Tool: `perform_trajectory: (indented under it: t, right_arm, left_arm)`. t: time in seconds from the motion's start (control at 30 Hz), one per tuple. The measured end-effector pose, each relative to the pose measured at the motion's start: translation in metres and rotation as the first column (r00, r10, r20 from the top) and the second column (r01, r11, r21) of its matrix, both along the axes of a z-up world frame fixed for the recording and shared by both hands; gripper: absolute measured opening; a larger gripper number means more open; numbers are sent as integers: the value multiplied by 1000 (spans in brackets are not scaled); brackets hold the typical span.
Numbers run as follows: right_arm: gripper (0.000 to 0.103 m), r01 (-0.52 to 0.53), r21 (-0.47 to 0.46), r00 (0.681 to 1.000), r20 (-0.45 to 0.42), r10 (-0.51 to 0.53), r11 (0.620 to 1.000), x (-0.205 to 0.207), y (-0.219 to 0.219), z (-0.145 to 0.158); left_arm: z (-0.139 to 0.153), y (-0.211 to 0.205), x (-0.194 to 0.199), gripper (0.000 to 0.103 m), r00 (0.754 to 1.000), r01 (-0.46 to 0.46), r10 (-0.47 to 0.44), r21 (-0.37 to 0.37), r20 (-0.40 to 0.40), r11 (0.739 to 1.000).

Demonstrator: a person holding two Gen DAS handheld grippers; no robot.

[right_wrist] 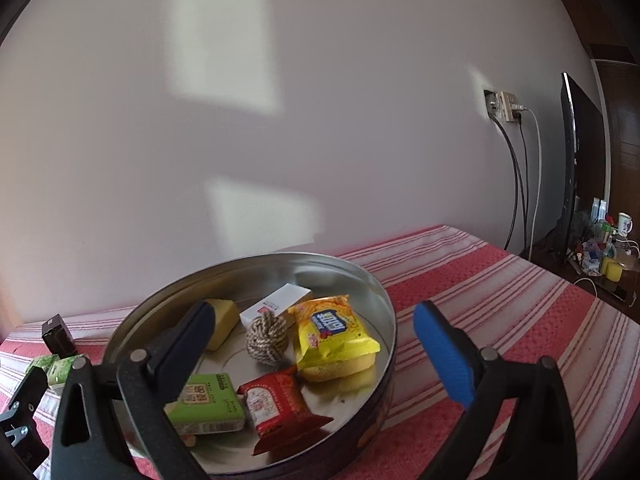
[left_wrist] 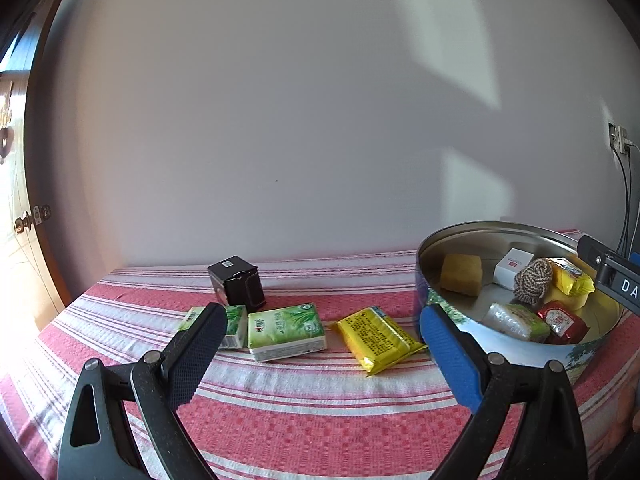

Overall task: Organize objects
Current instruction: 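Withdraw both tools from the tin toward the green tissue packs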

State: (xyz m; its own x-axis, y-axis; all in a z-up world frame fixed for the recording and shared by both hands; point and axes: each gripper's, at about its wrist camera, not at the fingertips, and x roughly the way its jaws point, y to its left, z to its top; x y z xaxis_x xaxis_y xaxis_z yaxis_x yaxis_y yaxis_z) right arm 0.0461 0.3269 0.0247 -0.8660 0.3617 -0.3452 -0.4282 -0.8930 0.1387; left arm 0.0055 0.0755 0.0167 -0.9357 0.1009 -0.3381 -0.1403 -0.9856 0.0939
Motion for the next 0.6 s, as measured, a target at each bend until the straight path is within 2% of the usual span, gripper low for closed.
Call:
perform_trajectory:
  t: [0.1,0.27,0.33,0.43,0.6]
  right_arm:
    - [100,-30,2,999,34,30,1000,-4,-20,-3]
    - [91,-123,-27,989,75,125,992,-12,-54,-9]
    - [88,-164,-51,982,87,168,985,-15,-68,-12]
    - [87,-222,-81,968,98,229,972,-20,-91,-15]
    - [83,-311,-89,938,133,321,946,-30,-132,-19]
  left_arm:
    - [-1,-20,-4,99,1000,-29,29,0,8,1000]
    - [-2,-56,-14,99,996,-81,81,6,36,997]
    - [-2,-70,-18,99,993,-106,106,9,48,994]
    - [-3,-89,-24,99,988,-140,138,28,68,990]
    - [-6,-115,-30,99,980,-178,173,46,96,983]
